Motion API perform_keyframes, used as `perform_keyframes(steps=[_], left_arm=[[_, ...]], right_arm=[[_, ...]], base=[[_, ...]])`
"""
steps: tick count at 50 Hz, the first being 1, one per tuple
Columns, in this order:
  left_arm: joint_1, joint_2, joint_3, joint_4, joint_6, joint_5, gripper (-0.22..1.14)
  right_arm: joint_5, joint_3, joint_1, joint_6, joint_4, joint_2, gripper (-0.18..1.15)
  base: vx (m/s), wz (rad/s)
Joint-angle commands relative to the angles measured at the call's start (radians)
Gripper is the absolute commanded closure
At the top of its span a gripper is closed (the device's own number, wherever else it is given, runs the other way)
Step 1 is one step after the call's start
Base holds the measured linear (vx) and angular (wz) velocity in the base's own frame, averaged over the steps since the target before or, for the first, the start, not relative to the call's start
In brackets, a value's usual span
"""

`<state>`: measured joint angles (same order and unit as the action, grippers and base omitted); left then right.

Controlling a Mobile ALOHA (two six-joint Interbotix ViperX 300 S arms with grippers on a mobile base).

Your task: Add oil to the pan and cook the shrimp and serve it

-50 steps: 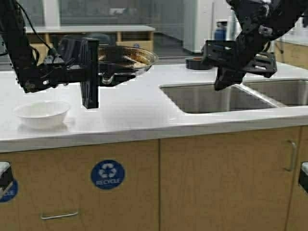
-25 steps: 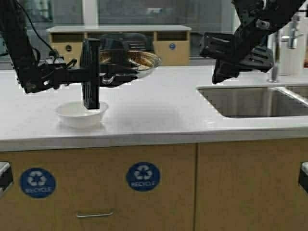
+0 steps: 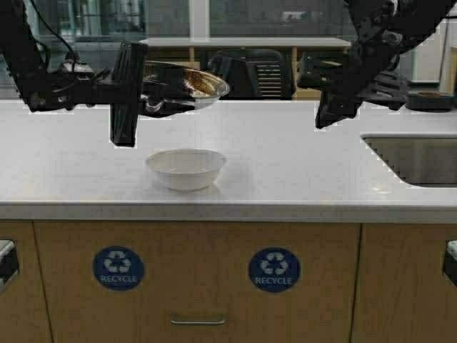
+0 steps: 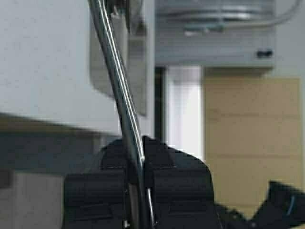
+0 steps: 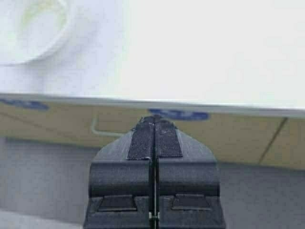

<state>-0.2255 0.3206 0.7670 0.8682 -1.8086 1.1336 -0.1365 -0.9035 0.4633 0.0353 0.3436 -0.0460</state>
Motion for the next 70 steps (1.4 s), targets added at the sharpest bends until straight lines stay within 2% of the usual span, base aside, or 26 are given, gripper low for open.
perform_keyframes(steps=[1, 11, 25, 42, 54, 70], left_arm=[[-0.002, -0.107, -0.002, 0.029, 0.012, -0.072, 0.89], [-0.003, -0.135, 0.011, 0.041, 0.021, -0.167, 0.88], [-0.025, -0.137, -0.006, 0.141, 0.026, -0.311, 0.87], [-0.066, -0.137, -0.052, 0.147, 0.063, -0.410, 0.87], [-0.120, -0.144, -0.087, 0.147, 0.127, -0.545, 0.87], [-0.121, -0.144, -0.127, 0.137, 0.160, -0.574, 0.87]], right_arm=[[-0.017, 0.006, -0.005, -0.002, -0.003, -0.025, 0.90], [-0.023, 0.006, -0.003, 0.000, -0.003, -0.025, 0.90], [-0.037, 0.005, -0.003, 0.002, -0.003, -0.023, 0.90], [-0.066, -0.011, -0.003, 0.006, -0.002, -0.017, 0.90], [-0.080, -0.014, -0.005, 0.006, 0.000, -0.014, 0.90], [-0.092, -0.014, -0.005, 0.009, 0.002, 0.002, 0.90]], base=[[0.04, 0.17], [0.03, 0.15], [0.03, 0.11], [0.02, 0.05], [0.00, 0.01], [0.00, 0.00]])
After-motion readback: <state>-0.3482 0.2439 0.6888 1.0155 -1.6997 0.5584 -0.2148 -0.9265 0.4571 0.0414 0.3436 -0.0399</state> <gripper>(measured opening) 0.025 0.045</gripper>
